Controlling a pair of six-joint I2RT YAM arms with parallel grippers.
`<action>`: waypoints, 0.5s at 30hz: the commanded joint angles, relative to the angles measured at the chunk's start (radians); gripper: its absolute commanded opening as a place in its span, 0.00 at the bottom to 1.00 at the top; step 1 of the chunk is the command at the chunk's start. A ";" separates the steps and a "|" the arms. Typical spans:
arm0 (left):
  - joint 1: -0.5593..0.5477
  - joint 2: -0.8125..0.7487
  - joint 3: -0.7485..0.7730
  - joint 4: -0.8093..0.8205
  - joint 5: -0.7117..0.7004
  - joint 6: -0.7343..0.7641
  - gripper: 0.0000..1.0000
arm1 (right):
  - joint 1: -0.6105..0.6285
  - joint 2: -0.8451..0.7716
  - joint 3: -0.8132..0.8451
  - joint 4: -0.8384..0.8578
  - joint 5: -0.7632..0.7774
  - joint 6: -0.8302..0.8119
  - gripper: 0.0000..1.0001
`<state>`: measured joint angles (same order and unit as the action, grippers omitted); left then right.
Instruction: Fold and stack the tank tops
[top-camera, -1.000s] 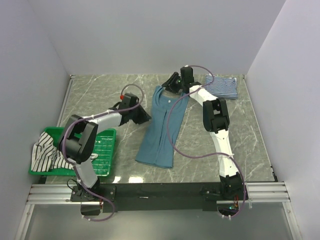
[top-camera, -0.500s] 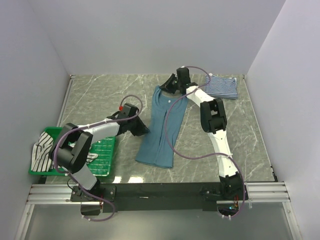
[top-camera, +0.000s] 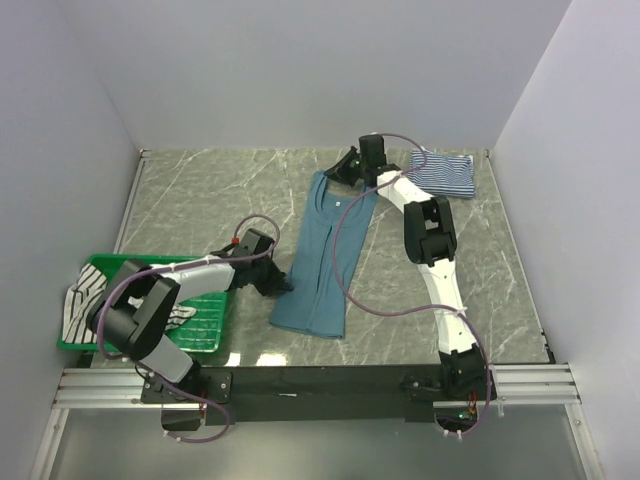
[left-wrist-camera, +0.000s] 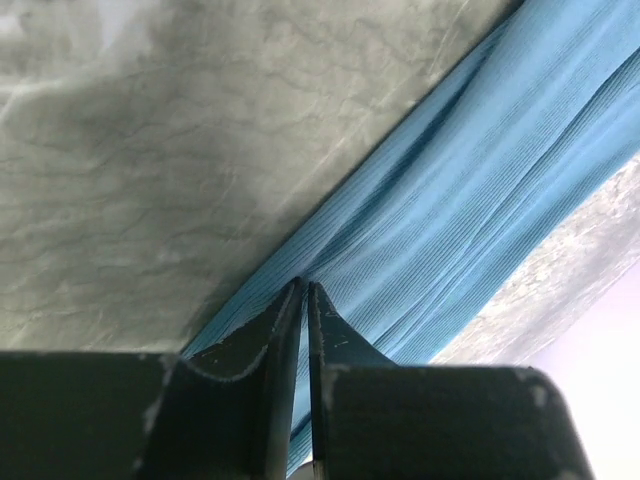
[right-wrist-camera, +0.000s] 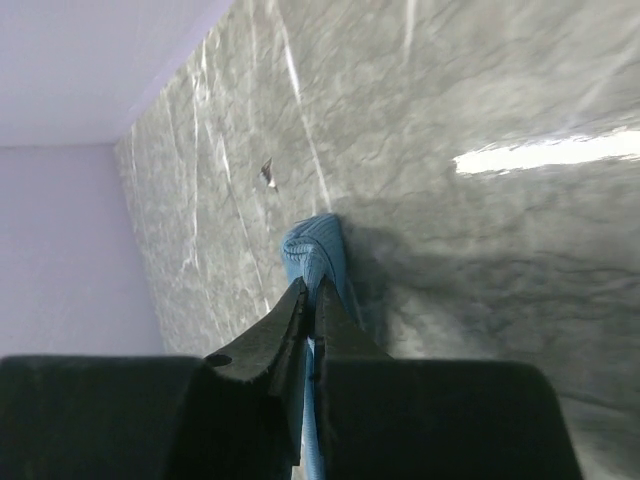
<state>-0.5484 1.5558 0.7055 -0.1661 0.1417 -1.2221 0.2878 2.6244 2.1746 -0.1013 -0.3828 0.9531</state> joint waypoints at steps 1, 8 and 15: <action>-0.007 -0.013 -0.046 -0.033 -0.016 -0.025 0.14 | -0.022 0.039 0.053 -0.003 0.007 0.015 0.00; -0.024 -0.043 -0.049 -0.042 -0.024 -0.033 0.15 | -0.027 0.060 0.077 -0.050 -0.013 0.030 0.00; -0.047 -0.042 -0.060 -0.038 -0.013 -0.033 0.16 | -0.033 0.063 0.077 -0.067 -0.007 0.047 0.03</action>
<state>-0.5804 1.5261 0.6731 -0.1505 0.1333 -1.2522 0.2661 2.6602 2.2002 -0.1593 -0.3977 0.9882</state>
